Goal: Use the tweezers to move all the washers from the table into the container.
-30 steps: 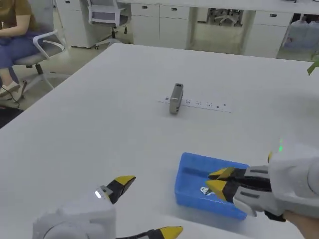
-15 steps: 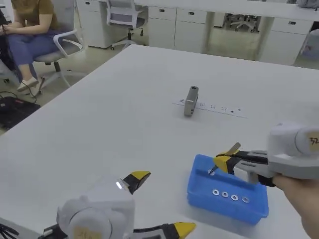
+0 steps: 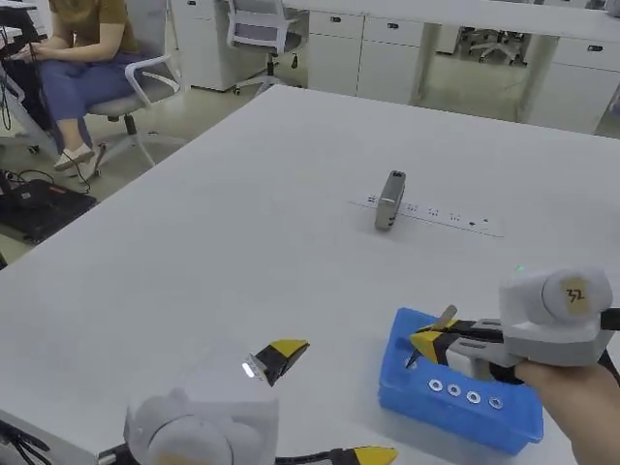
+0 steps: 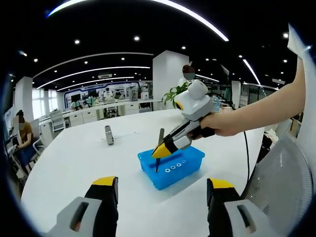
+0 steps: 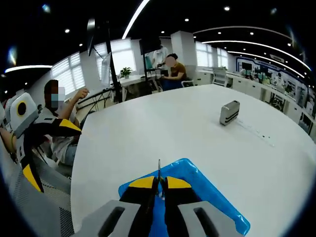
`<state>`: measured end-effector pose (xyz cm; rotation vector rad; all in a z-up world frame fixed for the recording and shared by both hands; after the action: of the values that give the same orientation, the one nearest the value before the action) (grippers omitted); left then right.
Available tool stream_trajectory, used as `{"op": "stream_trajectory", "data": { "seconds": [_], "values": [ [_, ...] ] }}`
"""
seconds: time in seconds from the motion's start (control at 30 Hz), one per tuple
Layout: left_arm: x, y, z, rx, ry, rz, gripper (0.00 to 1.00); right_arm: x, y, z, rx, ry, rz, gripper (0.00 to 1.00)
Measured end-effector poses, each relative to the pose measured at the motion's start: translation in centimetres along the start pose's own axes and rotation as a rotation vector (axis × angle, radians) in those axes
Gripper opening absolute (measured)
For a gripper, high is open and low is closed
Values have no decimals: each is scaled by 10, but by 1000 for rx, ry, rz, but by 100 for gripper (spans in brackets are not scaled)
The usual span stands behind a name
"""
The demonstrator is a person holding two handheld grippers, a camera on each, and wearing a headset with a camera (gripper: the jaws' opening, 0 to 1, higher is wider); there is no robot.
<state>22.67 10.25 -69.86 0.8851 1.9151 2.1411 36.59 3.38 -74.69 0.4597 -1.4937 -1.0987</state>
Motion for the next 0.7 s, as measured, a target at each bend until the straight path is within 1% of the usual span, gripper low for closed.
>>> {"op": "stream_trajectory", "data": {
  "seconds": [0.2,0.23,0.27,0.3,0.33,0.5,0.53,0.57,0.63,0.7],
  "values": [
    [-1,-2,2,5,4,1,74,-5,-14,8,43,16,50,3],
    [-1,-2,3,7,5,2,74,-4,-13,9,49,18,32,3],
    [-1,-2,3,7,5,3,74,-4,-13,9,41,20,36,3],
    [-1,-2,3,7,4,4,74,-4,-12,10,42,20,26,3],
    [-1,-2,3,6,3,5,74,-3,-13,9,44,20,32,3],
    [-2,-4,1,-2,-3,14,74,-2,-13,10,35,27,16,4],
    [-2,-4,2,-1,-3,14,74,-2,-14,11,49,33,10,4],
    [-2,-4,2,-1,-2,14,74,-1,-14,10,56,29,8,4],
    [-2,-4,2,2,-1,14,74,0,-15,10,49,28,2,4],
    [-2,-4,2,2,1,14,74,2,-13,10,48,15,-14,4]
  ]
}}
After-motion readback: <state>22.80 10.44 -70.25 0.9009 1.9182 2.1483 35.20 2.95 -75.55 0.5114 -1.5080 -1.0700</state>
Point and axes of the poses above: the centre of the closed fingertips' face, and the gripper's own axes: x roughly backward along the fingers, z roughly to its left, y roughly out of its top, the point moved 3 cm from there along x, roughly backward along the fingers, and after that the axes turned 1 degree about -z, right-handed, at the moved point
